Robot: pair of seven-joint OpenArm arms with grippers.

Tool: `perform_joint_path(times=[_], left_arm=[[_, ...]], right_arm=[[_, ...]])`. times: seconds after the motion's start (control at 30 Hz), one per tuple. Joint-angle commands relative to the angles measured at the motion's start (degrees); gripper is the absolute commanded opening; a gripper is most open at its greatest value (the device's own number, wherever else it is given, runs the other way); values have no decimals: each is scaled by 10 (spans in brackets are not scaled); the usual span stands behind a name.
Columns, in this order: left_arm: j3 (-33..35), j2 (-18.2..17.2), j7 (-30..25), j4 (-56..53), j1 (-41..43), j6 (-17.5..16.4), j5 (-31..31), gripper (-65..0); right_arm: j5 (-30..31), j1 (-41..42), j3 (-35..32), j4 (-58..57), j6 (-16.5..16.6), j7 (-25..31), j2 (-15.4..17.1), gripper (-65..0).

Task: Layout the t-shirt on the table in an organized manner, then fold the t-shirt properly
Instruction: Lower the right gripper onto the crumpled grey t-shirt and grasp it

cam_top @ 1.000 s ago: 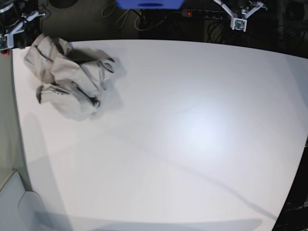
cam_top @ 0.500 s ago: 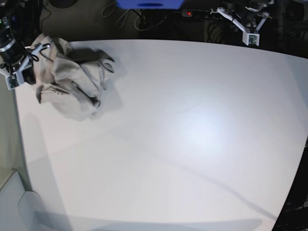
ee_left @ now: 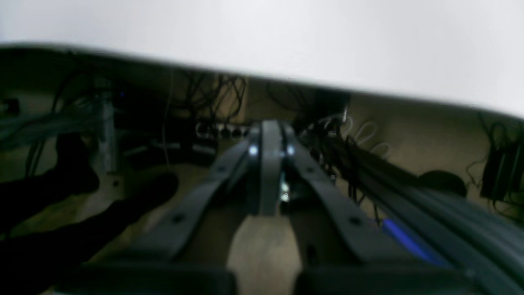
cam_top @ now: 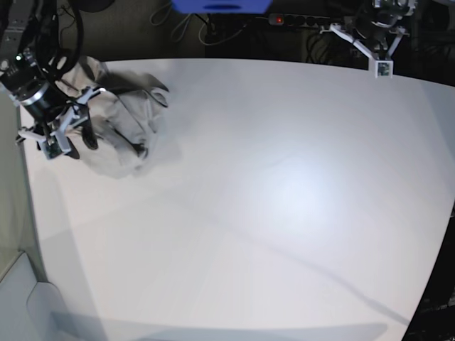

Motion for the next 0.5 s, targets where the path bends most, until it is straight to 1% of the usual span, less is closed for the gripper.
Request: perform_joint_path(times=[0.0, 0.03, 0.13, 0.23, 0.4, 0.47], left_arm=[[-3, -4, -5, 10, 5, 0, -1, -645], [-3, -4, -5, 11, 5, 0, -1, -645], [-3, -4, -5, 11, 5, 0, -1, -645], [-3, -4, -5, 11, 3, 0, -1, -645], [-3, -4, -5, 8, -10, 0, -1, -645], [-3, -5, -5, 8, -10, 0, -1, -645]], right_arm=[[-11, 7, -2, 7, 2, 8, 4, -398], [-29, 14, -8, 7, 2, 1, -3, -398], [-103, 46, -12, 7, 2, -25, -39, -398], [-153, 56, -19, 7, 2, -27, -65, -398], [-157, 49, -55, 7, 2, -28, -69, -398], [-158, 33, -62, 7, 2, -28, -69, -398]])
